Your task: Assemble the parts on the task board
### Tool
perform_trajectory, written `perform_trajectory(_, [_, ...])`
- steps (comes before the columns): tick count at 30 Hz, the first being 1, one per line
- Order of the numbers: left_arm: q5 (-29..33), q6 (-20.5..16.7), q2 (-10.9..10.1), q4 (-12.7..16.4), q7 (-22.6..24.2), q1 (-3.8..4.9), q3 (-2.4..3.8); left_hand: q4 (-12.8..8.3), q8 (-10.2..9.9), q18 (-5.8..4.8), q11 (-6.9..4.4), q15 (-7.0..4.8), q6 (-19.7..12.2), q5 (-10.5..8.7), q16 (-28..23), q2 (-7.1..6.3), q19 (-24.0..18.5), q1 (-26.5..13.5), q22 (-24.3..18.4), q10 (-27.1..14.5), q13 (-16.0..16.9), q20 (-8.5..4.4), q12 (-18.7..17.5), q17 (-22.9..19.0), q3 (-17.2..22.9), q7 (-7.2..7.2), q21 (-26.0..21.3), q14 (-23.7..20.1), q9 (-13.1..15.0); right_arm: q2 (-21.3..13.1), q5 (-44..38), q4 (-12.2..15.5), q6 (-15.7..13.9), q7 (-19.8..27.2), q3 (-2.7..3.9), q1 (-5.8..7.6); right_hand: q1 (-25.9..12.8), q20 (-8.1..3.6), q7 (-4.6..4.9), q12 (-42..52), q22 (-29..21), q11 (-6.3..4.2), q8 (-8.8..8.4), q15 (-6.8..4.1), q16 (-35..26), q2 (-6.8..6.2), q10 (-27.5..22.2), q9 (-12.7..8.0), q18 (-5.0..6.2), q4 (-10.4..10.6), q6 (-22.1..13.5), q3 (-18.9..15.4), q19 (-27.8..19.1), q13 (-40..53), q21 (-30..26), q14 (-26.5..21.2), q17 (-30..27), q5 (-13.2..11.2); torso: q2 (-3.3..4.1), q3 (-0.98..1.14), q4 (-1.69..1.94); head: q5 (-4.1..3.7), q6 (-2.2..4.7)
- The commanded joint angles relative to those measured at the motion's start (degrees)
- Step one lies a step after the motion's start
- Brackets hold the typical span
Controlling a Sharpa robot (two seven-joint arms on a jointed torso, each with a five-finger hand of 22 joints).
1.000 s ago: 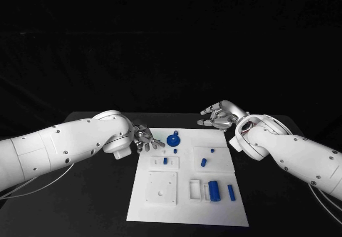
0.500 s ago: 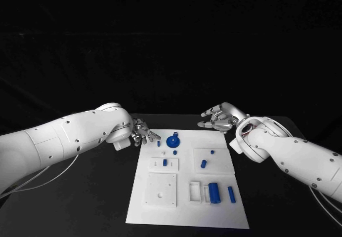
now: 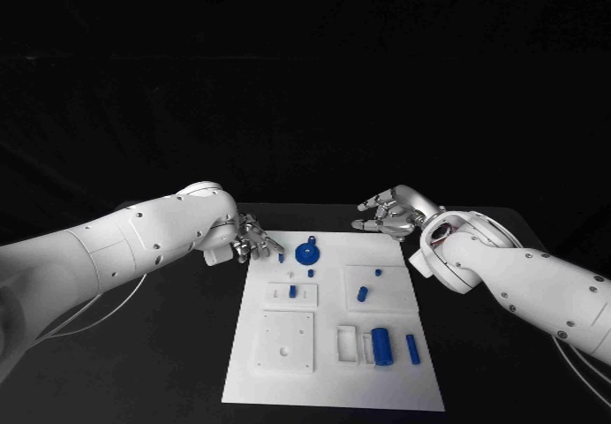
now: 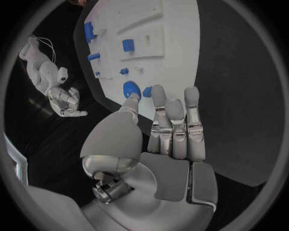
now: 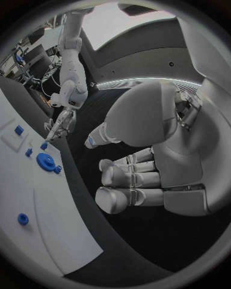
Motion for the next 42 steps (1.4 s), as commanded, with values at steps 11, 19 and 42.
perform_trajectory(11, [1.9, 1.8, 1.9, -2.6, 2.2, -0.67, 0.05, 0.7, 0.1, -0.22, 0.37, 0.0, -0.2, -1.57, 0.9, 0.32, 0.1, -1.0, 1.1, 0.8, 0.4, 0.16, 0.1, -0.5, -0.3, -0.02, -0.3, -0.6, -0.2, 0.2, 0.1, 0.1, -0.1, 0.5, 0.03, -0.02, -0.3, -0.01, -0.08, -0.2, 5.9, -0.05, -0.1, -0.22, -0.2, 0.39, -0.3, 0.0, 0.29, 0.5, -0.3, -0.1, 0.2, -0.1, -0.3, -0.2, -0.1, 0.4, -0.09, 0.05, 0.03, -0.5, -0.3])
perform_trajectory(19, [2.6, 1.8, 2.0, -3.0, 2.6, -0.72, 0.06, 0.9, 0.1, -0.22, 0.37, 0.02, -0.2, -2.04, 1.0, 0.41, 0.1, -1.1, 1.1, 0.8, 0.4, 0.17, 0.1, -0.7, -0.2, 0.0, -0.2, -0.7, -0.2, 0.4, 0.1, 0.0, 0.0, 0.5, 0.03, -0.02, -0.3, -0.01, -0.08, -0.2, 5.9, -0.05, -0.1, -0.22, -0.2, 0.39, -0.3, 0.0, 0.29, 0.5, -0.3, -0.1, 0.2, -0.1, -0.3, -0.2, -0.1, 0.4, -0.08, 0.06, 0.06, -0.74, -0.26])
perform_trajectory(42, [3.0, 3.1, 3.1, -4.7, 3.3, -1.31, 0.05, -2.7, 0.0, -0.25, 0.34, -0.02, 0.3, -1.8, 1.5, 3.74, 0.1, 0.2, 1.1, 0.8, 0.5, 0.14, 0.1, -1.5, -2.3, -0.06, -0.1, -0.8, -0.6, 0.5, 0.1, 0.1, 0.0, 0.4, 0.03, -0.02, -0.2, -0.02, -0.07, -0.2, 5.9, -0.05, -0.11, -0.22, -0.2, 0.37, -0.3, 0.0, 0.28, 0.6, -0.4, 0.0, 0.2, -0.1, -0.3, -0.2, -0.1, 0.4, 0.11, 0.1, 0.02, -0.87, -0.37])
